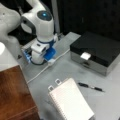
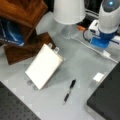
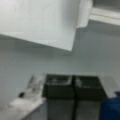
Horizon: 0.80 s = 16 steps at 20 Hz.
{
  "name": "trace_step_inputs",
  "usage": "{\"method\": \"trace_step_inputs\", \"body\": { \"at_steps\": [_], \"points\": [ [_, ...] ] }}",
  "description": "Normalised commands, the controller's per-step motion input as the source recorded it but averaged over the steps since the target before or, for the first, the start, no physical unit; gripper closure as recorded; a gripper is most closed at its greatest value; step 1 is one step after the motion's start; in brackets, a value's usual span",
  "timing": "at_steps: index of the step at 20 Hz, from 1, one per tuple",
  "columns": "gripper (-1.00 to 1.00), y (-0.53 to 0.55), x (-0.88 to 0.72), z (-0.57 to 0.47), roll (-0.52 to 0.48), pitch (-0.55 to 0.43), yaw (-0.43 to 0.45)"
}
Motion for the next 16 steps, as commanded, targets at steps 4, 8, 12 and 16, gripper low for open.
{"method": "trace_step_inputs", "body": {
  "at_steps": [4, 8, 12, 16],
  "points": [
    [1.00, -0.18, -0.68, -0.45, 0.160, -0.497, -0.005],
    [1.00, -0.20, -0.71, -0.44, 0.159, -0.517, -0.005],
    [1.00, -0.22, -0.75, -0.44, 0.151, -0.528, 0.005],
    [1.00, -0.23, -0.77, -0.43, 0.142, -0.547, 0.020]
  ]
}}
